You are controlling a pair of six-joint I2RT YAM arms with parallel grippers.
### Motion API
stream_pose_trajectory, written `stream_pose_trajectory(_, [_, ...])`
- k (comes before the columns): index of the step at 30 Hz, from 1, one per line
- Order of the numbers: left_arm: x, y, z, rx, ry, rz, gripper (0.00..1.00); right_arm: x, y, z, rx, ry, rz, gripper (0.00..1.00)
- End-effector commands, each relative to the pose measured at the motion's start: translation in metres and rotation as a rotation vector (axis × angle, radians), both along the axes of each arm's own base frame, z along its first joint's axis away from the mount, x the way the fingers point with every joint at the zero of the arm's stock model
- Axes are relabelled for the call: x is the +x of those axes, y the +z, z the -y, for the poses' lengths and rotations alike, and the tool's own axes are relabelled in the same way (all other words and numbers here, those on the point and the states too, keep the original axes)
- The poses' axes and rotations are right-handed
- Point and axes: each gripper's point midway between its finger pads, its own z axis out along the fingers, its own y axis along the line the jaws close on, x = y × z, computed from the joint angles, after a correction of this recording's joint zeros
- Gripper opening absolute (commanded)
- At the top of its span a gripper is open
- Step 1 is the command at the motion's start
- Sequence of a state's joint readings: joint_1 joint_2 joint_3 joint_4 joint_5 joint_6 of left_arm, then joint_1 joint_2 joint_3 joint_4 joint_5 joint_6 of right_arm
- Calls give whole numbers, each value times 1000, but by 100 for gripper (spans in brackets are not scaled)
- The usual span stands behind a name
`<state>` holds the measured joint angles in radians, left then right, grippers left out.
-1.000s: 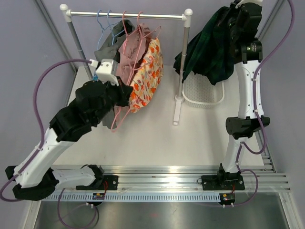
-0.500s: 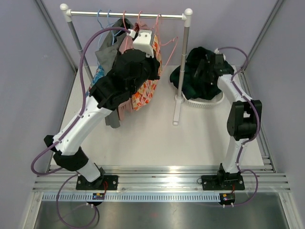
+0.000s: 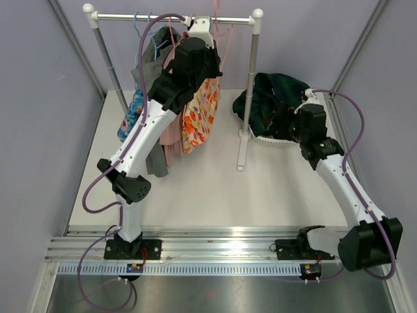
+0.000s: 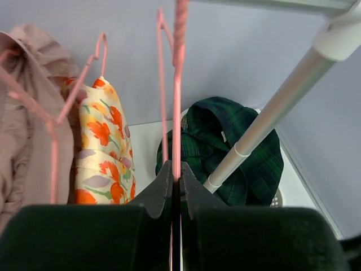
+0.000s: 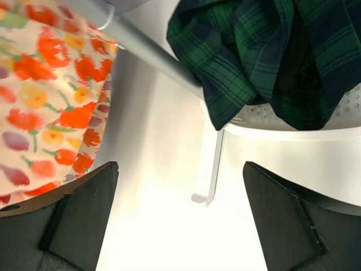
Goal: Remove the skirt from the hanger
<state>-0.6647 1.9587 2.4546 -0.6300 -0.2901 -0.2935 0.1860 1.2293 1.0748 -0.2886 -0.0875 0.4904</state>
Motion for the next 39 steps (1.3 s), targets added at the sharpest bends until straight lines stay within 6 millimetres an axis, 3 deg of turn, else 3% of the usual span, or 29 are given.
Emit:
stream_pose_trajectory(1, [-2,26,25,-84,-116,71,0,-15,1,-3,-5,31,15,100])
stream_pose_trajectory(2, [-3,23,26,-90,-118,58,0,-17,2,-2,-10,28,16,99])
stream_pose_trajectory(3, [-1,8,29,-74,-120,26,0,-21,3,-1,-14,30,16,100])
stream_pose_trajectory(4, [-7,13,24,-81,-117,29,2,-22,4,-1,-14,35,16,100])
stream_pose_trajectory(5, [-9,11,22,-80,-112,23,7,-23,5,-2,-11,36,20,99])
stream_pose_trajectory(6, [-12,13,19,-79,-107,26,21,-26,5,-1,-10,37,21,99])
stream_pose_trajectory(7, [-20,13,11,-74,-100,23,26,-27,6,-2,-4,39,21,99])
stream_pose_trajectory(16, [-58,49,-46,-26,-5,77,49,-44,-4,-7,27,54,1,100])
stream_pose_trajectory(18, [-61,53,-64,1,47,91,51,-48,-3,-5,21,54,4,99])
stream_pose_trajectory(24, [-53,42,-90,37,105,68,53,-58,-2,0,2,46,7,99])
stream_pose_trajectory(27, [-45,32,-94,47,120,47,53,-60,-1,2,-5,45,9,99])
stream_pose_trajectory(39, [-17,5,-81,53,90,1,52,-62,-11,6,-38,38,-11,99])
